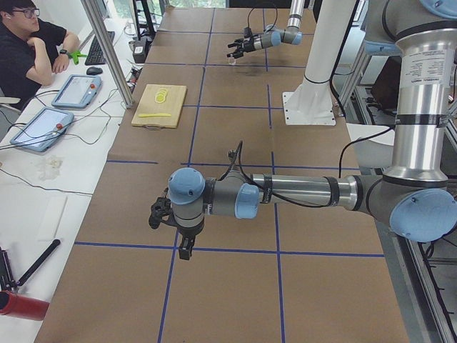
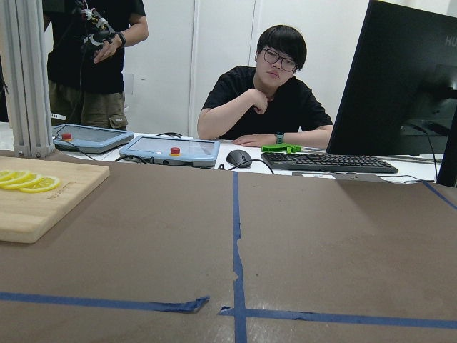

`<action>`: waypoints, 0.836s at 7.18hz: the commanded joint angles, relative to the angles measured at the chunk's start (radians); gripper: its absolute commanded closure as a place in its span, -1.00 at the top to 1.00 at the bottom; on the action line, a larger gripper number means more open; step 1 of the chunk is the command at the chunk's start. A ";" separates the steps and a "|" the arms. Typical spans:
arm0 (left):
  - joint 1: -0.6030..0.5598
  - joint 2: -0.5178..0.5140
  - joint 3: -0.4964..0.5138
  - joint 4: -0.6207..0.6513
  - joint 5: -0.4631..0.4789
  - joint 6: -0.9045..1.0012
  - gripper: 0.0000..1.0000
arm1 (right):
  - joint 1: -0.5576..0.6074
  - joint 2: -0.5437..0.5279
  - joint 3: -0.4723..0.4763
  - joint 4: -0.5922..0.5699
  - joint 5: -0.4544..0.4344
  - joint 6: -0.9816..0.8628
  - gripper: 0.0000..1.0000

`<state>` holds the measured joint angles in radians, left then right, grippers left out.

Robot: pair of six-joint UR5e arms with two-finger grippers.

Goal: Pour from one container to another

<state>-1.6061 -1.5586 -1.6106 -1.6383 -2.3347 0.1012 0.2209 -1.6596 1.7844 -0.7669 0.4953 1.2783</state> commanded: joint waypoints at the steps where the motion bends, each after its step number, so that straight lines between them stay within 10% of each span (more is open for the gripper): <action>1: 0.000 0.000 0.000 0.000 0.000 0.000 1.00 | 0.203 0.007 0.044 0.000 0.298 -0.143 1.00; 6: 0.000 0.000 0.000 -0.002 -0.002 0.000 1.00 | 0.766 -0.035 0.023 -0.037 1.212 -0.631 1.00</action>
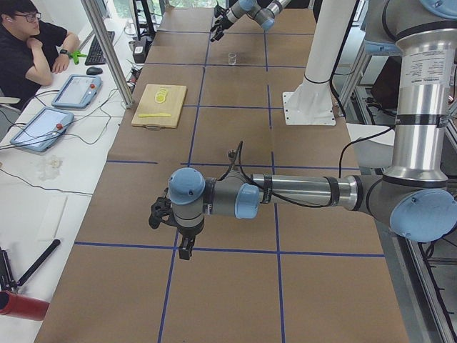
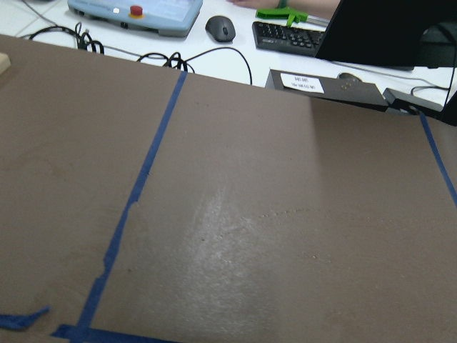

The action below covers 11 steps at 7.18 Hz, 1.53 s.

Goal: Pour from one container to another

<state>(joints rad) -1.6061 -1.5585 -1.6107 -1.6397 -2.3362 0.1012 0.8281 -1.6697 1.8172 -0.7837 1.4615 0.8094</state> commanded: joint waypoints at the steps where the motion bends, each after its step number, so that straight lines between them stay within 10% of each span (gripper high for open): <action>1: 0.000 0.000 0.000 0.000 0.000 0.000 1.00 | 0.284 -0.054 -0.010 -0.082 0.410 -0.334 1.00; 4: 0.000 0.000 0.000 -0.003 0.000 0.000 1.00 | 0.653 -0.087 -0.007 -0.390 0.772 -0.747 1.00; 6: 0.000 0.000 0.000 -0.002 0.000 0.000 1.00 | 0.727 -0.113 -0.012 -0.616 0.824 -0.805 1.00; 11: 0.000 0.003 0.002 0.001 -0.003 -0.002 1.00 | 0.766 -0.216 -0.035 -0.658 0.954 -0.806 1.00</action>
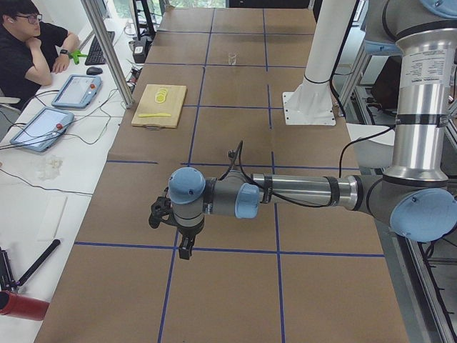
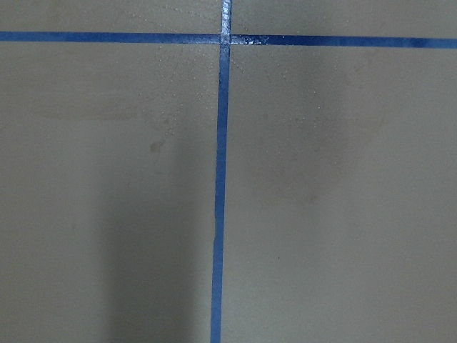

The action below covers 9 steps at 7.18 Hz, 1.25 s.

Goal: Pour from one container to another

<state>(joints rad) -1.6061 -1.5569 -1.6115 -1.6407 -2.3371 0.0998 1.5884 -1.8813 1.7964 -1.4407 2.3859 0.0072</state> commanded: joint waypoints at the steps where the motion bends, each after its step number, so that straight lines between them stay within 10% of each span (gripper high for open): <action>1: 0.000 0.003 0.005 0.002 -0.014 -0.002 1.00 | -0.004 -0.002 -0.061 -0.001 0.019 -0.007 1.00; 9: 0.002 0.004 -0.005 0.055 -0.015 -0.002 1.00 | -0.059 0.077 -0.023 0.002 -0.010 0.125 1.00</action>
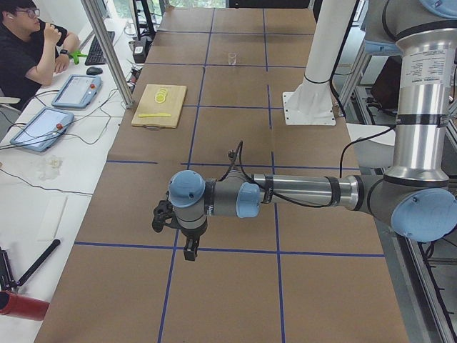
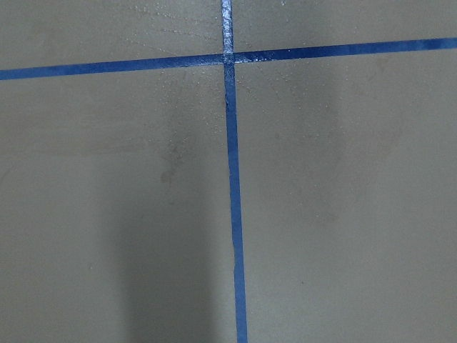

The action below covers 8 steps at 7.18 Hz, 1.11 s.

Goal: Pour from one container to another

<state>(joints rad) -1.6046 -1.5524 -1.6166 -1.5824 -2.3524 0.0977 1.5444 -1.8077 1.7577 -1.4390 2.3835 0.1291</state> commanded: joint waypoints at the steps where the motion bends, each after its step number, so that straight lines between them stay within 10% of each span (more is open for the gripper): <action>1: 0.000 0.000 -0.002 -0.001 0.001 0.000 1.00 | -0.038 0.001 0.035 0.000 -0.020 0.003 1.00; 8: 0.000 0.000 -0.003 -0.004 -0.001 0.000 1.00 | -0.040 -0.012 0.045 0.005 -0.013 0.003 1.00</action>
<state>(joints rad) -1.6046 -1.5524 -1.6196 -1.5841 -2.3526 0.0982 1.5049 -1.8146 1.8033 -1.4341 2.3715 0.1319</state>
